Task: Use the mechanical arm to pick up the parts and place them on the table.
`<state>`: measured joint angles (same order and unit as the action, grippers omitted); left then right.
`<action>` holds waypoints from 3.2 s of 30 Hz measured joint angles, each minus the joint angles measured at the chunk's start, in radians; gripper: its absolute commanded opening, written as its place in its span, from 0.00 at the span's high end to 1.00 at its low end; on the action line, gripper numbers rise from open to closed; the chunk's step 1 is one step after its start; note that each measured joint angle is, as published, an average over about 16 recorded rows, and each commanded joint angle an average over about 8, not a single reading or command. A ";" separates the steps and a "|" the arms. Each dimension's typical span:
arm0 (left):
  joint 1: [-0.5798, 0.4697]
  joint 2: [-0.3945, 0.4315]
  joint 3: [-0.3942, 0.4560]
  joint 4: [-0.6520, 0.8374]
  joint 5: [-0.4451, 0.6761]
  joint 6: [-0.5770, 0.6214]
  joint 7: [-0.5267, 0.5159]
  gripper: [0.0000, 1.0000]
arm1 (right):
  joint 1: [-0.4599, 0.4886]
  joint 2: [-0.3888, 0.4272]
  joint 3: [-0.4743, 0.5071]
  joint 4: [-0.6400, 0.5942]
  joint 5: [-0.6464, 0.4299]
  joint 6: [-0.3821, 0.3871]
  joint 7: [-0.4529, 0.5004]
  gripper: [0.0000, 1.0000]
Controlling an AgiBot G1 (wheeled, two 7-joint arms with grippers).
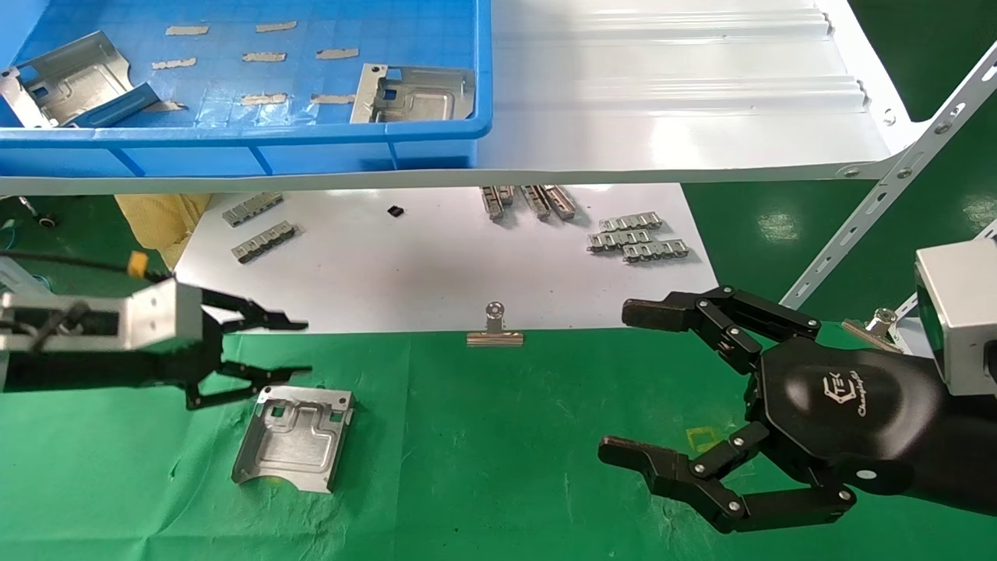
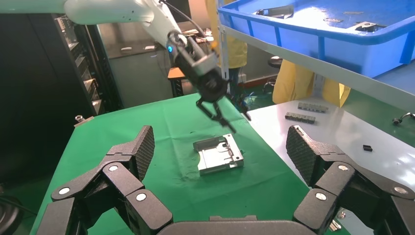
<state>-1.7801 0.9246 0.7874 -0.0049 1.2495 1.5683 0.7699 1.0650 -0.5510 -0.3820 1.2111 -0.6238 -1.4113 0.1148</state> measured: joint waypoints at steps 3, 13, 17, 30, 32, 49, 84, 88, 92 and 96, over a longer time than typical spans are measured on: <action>-0.006 -0.001 -0.012 0.024 -0.017 0.005 -0.038 0.00 | 0.000 0.000 0.000 0.000 0.000 0.000 0.000 0.00; 0.013 -0.010 -0.038 0.013 -0.051 0.009 -0.092 0.00 | 0.000 0.000 0.000 0.000 0.000 0.000 0.000 0.00; 0.039 -0.021 -0.055 -0.037 -0.067 0.006 -0.122 0.00 | 0.000 0.000 0.000 0.000 0.000 0.000 0.000 0.00; 0.182 -0.083 -0.152 -0.303 -0.164 -0.010 -0.300 0.00 | 0.000 0.000 0.000 0.000 0.000 0.000 0.000 0.00; 0.205 -0.094 -0.168 -0.346 -0.179 -0.013 -0.330 0.00 | 0.000 0.000 0.000 0.000 0.000 0.000 0.000 0.00; 0.407 -0.182 -0.304 -0.722 -0.316 -0.037 -0.582 0.00 | 0.000 0.000 0.000 0.000 0.000 0.000 0.000 0.00; 0.724 -0.322 -0.521 -1.313 -0.533 -0.075 -0.971 0.00 | 0.000 0.000 0.000 -0.001 0.000 0.000 0.000 0.00; 0.721 -0.320 -0.519 -1.306 -0.531 -0.075 -0.967 0.00 | 0.000 0.000 0.000 -0.001 0.000 0.000 0.000 0.00; 0.717 -0.318 -0.515 -1.298 -0.528 -0.075 -0.964 0.00 | 0.000 0.000 0.000 -0.001 0.000 0.000 0.000 0.00; 0.713 -0.317 -0.513 -1.292 -0.525 -0.074 -0.962 0.00 | 0.000 0.000 0.000 -0.001 0.000 0.000 0.000 0.00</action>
<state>-1.0669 0.6078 0.2743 -1.2971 0.7245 1.4941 -0.1921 1.0646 -0.5507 -0.3819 1.2105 -0.6237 -1.4109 0.1147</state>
